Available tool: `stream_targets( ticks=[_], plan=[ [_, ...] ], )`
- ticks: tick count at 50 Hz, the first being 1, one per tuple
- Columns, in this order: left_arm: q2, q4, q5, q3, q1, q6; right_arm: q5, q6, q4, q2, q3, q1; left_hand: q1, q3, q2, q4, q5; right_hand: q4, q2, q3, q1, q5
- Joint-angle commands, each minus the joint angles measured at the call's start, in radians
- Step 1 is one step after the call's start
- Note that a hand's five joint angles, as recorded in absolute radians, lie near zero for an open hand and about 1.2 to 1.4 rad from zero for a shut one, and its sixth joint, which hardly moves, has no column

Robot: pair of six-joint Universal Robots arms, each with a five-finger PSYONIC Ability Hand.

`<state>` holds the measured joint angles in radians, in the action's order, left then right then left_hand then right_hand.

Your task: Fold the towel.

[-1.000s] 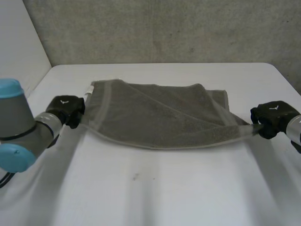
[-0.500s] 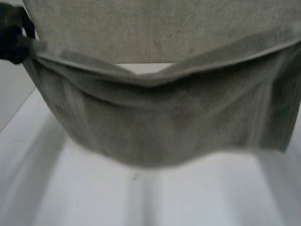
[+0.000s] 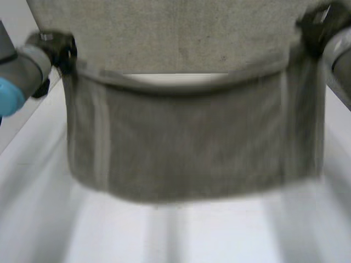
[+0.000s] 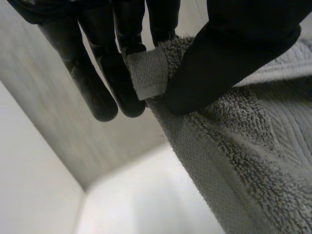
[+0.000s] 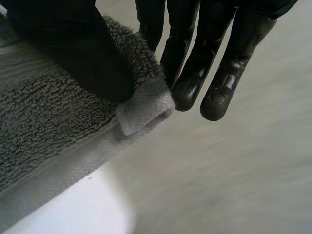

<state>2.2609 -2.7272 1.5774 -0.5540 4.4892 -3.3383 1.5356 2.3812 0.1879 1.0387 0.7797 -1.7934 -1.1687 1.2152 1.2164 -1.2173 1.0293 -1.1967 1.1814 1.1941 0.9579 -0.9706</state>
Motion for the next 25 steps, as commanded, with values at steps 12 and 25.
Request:
stream_targets(
  ticks=[12, 25],
  plan=[
    [-0.070, -0.256, 0.052, -0.004, -0.051, 0.266, -0.012, 0.092, -0.304, 0.149, 0.110, 0.000, -0.228, 0.181, 0.180, -0.179, 0.192, -0.200, 0.215, 0.202, 0.438, -0.251],
    [-0.067, -0.403, 0.010, -0.571, -0.005, 0.258, -0.172, 0.082, -0.239, 0.015, 0.470, 0.025, -0.228, 0.181, 0.180, -0.179, 0.192, -0.200, 0.215, 0.202, 0.438, -0.251]
  ],
)
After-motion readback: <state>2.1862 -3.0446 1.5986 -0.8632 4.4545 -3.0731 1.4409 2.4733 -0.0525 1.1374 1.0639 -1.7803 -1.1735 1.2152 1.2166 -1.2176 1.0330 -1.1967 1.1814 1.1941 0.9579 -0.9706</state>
